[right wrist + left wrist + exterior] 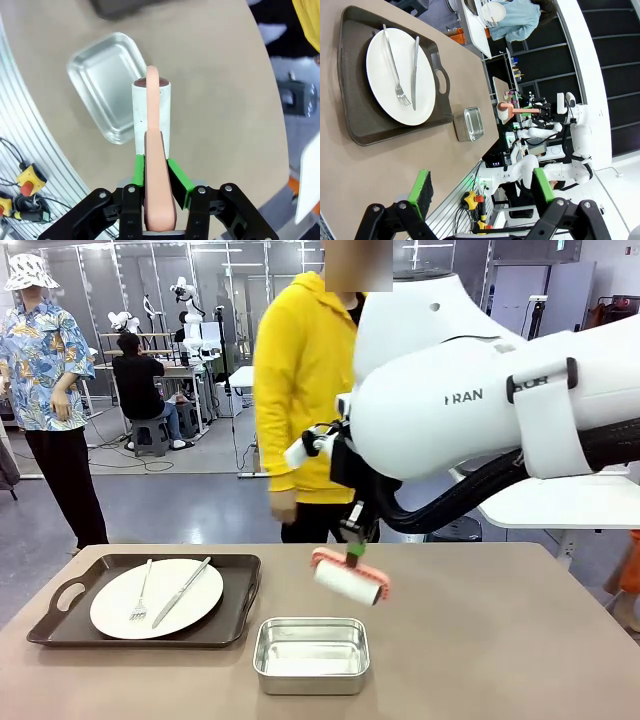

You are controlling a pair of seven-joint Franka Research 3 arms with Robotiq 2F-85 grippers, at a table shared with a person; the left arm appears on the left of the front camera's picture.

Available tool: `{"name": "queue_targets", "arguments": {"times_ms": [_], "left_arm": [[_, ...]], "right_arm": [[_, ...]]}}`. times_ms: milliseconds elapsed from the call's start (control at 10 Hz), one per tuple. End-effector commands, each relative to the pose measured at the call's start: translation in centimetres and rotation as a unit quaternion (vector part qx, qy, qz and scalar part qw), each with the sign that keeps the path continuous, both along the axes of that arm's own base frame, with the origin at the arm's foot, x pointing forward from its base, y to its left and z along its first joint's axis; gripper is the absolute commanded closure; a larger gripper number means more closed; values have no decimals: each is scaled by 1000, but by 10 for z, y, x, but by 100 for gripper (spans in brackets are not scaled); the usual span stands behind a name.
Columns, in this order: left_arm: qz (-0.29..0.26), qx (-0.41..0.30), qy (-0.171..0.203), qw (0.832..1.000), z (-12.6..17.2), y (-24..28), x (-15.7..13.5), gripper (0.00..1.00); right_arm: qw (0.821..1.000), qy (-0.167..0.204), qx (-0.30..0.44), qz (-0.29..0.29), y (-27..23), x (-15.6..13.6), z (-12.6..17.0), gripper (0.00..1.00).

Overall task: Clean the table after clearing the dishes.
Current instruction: Place the Lint Roller back on top of the Airtight Container.

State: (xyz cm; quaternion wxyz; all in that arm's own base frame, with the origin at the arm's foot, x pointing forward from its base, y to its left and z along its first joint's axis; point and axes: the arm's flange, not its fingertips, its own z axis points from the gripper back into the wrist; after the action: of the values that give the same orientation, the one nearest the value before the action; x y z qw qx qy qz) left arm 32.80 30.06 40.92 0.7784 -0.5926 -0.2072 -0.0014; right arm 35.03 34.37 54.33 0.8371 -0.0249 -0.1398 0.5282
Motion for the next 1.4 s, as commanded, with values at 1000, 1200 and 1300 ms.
{"name": "queue_targets", "arguments": {"times_ms": [1000, 1200, 1300], "left_arm": [[0, -1, -4, 1000, 1, 1, -2, 0], [0, -1, -4, 1000, 1, 1, -2, 0], [0, -1, -4, 1000, 1, 1, -2, 0]], "right_arm": [[989, 33, -66, 128, 53, 36, -7, 77], [980, 74, -95, 158, 75, 52, -26, 77], [978, 87, -95, 166, 79, 57, -36, 77]]}}
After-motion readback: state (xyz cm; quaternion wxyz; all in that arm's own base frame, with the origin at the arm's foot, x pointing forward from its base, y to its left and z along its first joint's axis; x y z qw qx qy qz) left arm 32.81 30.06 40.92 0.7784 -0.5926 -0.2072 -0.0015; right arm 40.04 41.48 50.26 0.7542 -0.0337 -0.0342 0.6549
